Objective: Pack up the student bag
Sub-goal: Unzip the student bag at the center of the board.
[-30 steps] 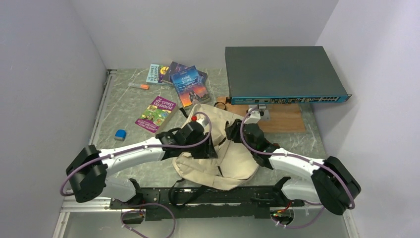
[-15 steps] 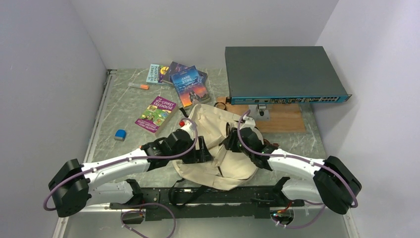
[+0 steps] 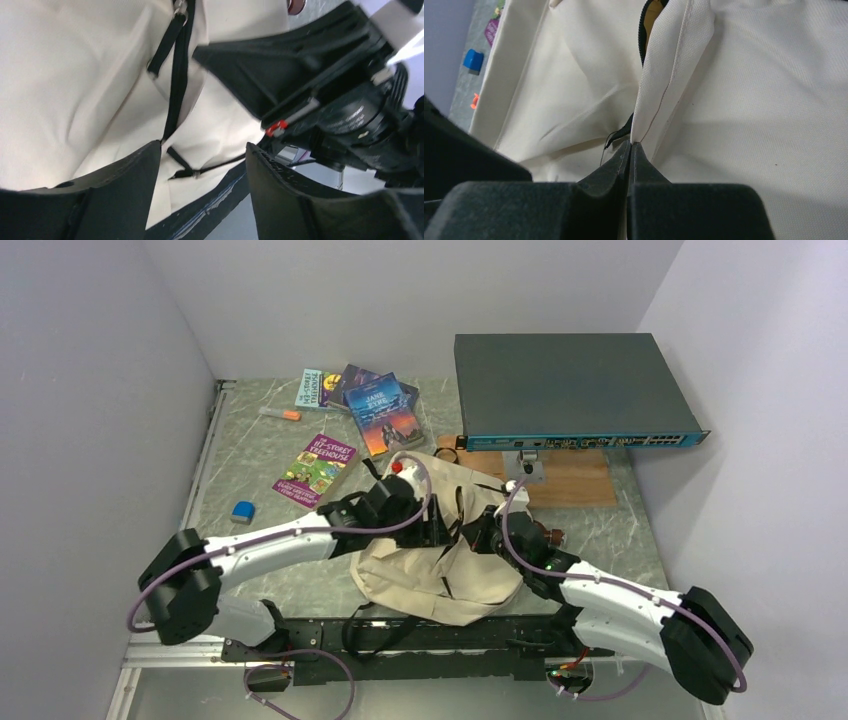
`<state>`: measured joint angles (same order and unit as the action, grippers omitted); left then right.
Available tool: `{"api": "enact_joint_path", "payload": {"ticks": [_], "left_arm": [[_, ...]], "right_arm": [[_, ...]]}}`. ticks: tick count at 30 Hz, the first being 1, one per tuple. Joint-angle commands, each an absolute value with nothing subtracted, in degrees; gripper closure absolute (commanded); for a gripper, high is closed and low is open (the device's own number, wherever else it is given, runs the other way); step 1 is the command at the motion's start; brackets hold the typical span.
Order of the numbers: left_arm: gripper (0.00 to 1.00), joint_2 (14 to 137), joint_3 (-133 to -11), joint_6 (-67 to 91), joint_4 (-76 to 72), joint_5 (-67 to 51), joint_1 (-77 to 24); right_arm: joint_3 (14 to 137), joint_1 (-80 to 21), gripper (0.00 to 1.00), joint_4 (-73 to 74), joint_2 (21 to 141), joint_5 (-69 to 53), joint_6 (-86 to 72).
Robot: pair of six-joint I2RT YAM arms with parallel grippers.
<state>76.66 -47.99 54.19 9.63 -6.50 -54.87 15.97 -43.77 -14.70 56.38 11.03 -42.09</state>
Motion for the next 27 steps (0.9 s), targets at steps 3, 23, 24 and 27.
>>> {"api": "enact_joint_path", "payload": {"ticks": [3,23,24,27], "left_arm": [[0.43,84.89,-58.23,47.57,11.24,-6.62,-53.54],[0.55,99.93,-63.61,44.56,7.64,-12.89,-51.46],[0.56,100.67,-64.39,44.11,8.71,-12.17,-51.47],[0.61,103.74,-67.70,42.73,12.40,-9.74,-51.41]], "right_arm": [[13.45,-43.86,1.00,-22.27,51.18,7.88,-40.29],[13.24,-43.85,1.00,-22.24,49.14,6.95,-40.85],[13.10,-43.86,1.00,-22.58,48.84,6.94,-40.80],[13.27,-43.85,1.00,-22.36,48.93,7.07,-40.29]]}}
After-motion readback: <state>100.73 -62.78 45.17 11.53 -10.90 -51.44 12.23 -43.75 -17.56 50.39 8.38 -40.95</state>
